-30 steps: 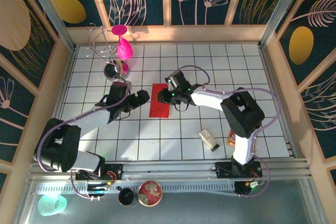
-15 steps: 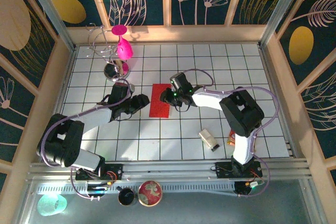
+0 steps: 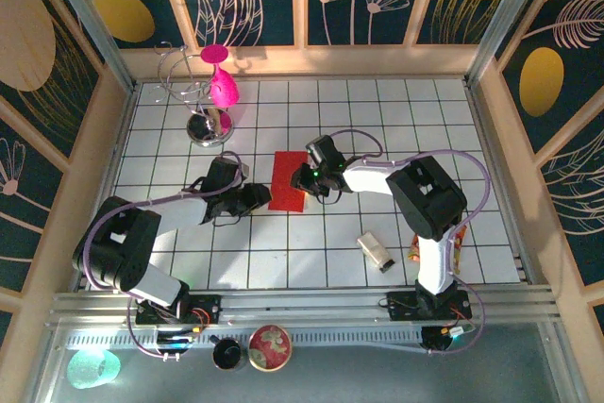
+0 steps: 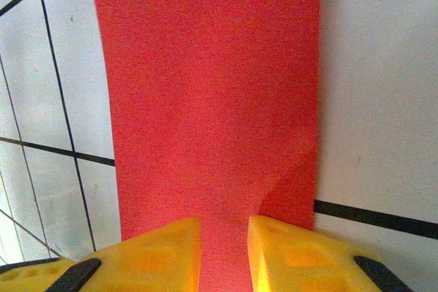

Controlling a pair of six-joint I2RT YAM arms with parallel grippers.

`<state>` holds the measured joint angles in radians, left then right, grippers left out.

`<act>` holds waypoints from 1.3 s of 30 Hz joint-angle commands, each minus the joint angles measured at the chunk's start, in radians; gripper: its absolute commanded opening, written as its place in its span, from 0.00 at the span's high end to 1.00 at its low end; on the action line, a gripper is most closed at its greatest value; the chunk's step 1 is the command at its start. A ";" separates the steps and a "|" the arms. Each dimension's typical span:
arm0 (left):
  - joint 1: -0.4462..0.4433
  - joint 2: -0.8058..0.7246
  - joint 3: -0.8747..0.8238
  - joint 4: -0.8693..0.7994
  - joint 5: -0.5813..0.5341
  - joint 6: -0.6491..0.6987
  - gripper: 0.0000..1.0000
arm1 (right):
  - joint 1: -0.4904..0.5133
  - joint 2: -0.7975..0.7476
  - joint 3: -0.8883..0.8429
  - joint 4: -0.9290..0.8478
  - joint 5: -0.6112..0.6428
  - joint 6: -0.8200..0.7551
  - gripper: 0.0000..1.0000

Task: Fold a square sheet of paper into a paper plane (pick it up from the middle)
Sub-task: Third fold the triangle at the center of the table.

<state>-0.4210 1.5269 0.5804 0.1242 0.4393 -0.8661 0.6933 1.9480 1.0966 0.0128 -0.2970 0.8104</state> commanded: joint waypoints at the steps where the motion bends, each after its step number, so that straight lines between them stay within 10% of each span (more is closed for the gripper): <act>1: -0.010 0.016 -0.022 0.006 0.029 -0.004 0.63 | -0.007 0.033 -0.023 -0.019 0.002 0.000 0.74; 39: 0.046 0.245 0.091 0.230 0.215 -0.053 0.75 | -0.025 0.029 -0.080 0.028 -0.004 0.004 0.75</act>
<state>-0.3912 1.7515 0.6521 0.3450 0.6216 -0.9295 0.6804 1.9495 1.0573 0.0887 -0.3248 0.8112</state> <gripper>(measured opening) 0.254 0.246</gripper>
